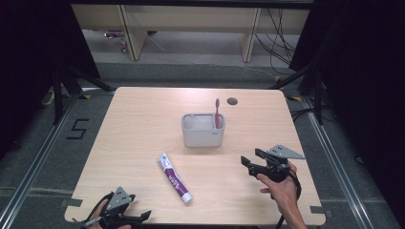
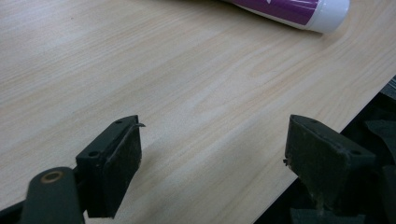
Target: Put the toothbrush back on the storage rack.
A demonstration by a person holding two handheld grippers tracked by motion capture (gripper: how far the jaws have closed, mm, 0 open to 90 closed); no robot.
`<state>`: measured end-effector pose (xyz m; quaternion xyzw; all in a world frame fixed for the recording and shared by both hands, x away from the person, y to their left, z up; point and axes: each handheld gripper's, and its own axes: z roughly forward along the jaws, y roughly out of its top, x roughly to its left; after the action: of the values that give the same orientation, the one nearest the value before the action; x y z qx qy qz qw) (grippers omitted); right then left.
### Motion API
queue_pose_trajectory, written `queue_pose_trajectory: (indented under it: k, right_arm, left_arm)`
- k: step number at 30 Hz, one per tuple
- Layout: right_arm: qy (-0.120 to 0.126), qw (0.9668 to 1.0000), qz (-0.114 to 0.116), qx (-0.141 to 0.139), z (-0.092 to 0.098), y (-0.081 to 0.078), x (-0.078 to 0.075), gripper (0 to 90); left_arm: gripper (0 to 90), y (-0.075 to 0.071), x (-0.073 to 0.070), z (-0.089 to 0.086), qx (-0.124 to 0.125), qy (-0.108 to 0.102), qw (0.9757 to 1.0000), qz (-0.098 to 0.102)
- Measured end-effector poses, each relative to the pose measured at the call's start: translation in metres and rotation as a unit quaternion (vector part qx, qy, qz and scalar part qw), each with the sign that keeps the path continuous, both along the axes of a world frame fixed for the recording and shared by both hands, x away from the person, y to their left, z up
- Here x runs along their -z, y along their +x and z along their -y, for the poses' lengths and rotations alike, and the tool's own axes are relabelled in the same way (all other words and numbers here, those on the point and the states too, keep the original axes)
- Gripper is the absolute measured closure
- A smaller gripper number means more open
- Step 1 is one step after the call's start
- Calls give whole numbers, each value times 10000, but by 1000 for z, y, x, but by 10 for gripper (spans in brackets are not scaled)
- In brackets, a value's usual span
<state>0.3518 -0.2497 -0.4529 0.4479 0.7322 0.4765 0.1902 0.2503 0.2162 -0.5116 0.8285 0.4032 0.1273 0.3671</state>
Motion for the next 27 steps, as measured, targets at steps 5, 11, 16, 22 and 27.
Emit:
queue_pose_trajectory:
  k: [5,11,16,22,27]
  right_arm:
    - [138,9998,-105,-43,1,-7,3,319]
    - [105,9999,-34,-85,2,-14,8,319]
    - [60,9998,-79,-155,1,-24,13,317]
    - [137,9996,-231,-125,3,-34,14,310]
    - [75,9996,-132,-235,7,-41,18,301]
  left_arm:
    - [181,0,0,0,27,-54,10000,-6]
    - [181,0,0,0,11,-36,10000,-21]
    - [181,1,1,1,-24,-32,10000,10]
    - [181,0,0,1,21,-33,10000,-32]
    - [182,1,-1,0,26,-25,10000,3]
